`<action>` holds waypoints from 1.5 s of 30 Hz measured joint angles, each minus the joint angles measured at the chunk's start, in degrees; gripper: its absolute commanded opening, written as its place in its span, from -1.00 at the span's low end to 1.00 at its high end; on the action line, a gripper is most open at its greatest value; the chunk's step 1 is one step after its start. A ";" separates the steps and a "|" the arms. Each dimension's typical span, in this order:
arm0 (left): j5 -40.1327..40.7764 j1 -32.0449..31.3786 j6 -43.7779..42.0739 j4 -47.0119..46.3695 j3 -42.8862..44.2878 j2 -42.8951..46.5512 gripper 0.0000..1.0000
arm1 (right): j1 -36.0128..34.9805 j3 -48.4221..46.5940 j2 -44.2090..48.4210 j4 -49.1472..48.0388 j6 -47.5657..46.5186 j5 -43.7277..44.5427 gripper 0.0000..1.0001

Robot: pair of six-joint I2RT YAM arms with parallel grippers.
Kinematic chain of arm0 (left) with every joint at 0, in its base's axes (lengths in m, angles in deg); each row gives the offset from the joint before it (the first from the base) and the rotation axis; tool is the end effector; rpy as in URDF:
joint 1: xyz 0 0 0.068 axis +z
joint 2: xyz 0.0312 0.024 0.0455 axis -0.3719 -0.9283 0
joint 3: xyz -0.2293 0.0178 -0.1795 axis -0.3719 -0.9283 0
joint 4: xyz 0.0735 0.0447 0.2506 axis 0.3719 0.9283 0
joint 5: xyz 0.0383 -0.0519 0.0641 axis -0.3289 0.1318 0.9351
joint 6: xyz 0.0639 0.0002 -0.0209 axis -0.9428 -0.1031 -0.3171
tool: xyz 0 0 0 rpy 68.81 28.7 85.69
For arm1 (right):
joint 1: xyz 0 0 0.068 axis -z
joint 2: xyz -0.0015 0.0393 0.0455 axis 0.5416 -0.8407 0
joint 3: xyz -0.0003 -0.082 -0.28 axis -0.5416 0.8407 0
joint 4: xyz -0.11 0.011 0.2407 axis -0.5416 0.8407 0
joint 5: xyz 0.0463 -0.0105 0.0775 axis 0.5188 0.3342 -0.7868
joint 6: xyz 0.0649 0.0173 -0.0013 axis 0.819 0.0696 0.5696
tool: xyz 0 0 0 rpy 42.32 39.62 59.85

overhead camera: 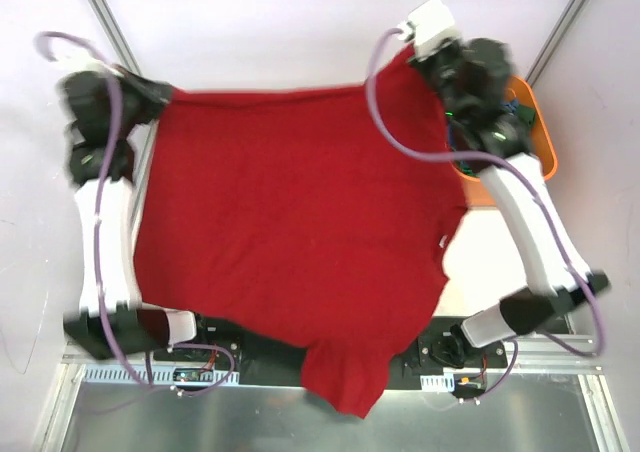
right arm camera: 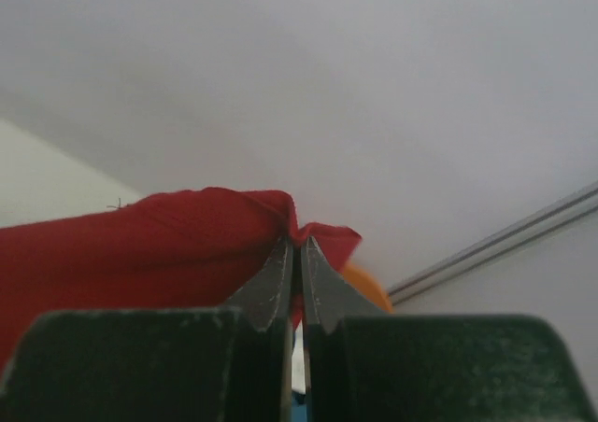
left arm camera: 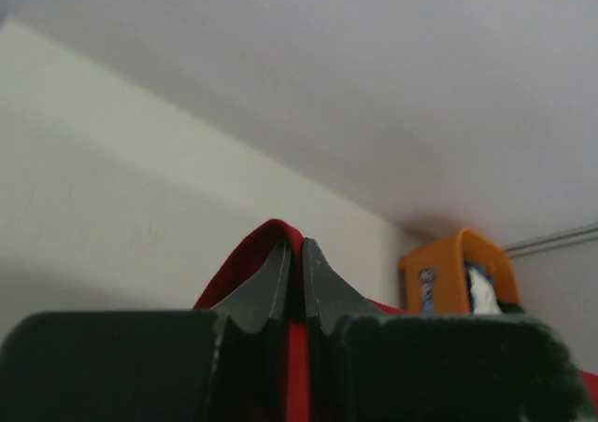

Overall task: Fold and stack the t-shirts
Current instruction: Flatten the tshirt out, then fold the tshirt

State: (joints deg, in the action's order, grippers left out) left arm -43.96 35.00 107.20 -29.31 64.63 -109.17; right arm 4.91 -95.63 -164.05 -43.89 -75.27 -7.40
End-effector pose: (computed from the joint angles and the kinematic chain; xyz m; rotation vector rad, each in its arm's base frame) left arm 0.2565 0.0435 0.5342 -0.4149 1.4469 -0.5743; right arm 0.2720 0.1280 0.5935 -0.6972 1.1711 -0.5461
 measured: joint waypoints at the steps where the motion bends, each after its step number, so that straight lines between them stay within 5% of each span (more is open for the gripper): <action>1: 0.61 -1.11 -0.33 -0.24 -2.40 -2.97 -1.00 | 1.40 2.45 -2.27 0.02 0.87 -0.79 -0.99; 7: 3.26 -5.44 -1.16 -0.94 -4.81 -26.97 -1.00 | 6.97 3.15 -20.96 -0.81 7.65 -5.66 -0.99; 14: 0.74 -3.76 0.63 -2.49 18.56 -64.06 -1.00 | 9.01 -16.92 -52.59 0.00 13.07 -8.55 -0.99; 17: -1.31 -2.84 1.92 -2.45 23.89 -70.79 -1.00 | 8.98 -17.70 -57.86 -0.68 14.43 -9.33 -0.99; 26: -1.62 -2.32 2.10 -3.82 29.92 -71.87 -1.00 | 8.96 -16.20 -59.49 -6.29 17.84 -11.74 -0.99; 36: -1.46 -2.34 0.98 -3.30 18.58 -64.26 -1.00 | 6.80 5.14 -42.56 -7.06 18.25 -8.28 -0.99; 45: -0.20 -2.23 -1.44 -1.75 9.35 -53.51 -1.00 | 2.45 15.30 -30.36 -4.09 19.41 -1.95 -0.99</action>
State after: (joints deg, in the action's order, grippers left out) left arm -44.16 32.77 105.75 -31.05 73.98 -162.67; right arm 7.36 -80.33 -194.41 -47.97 -55.86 -9.35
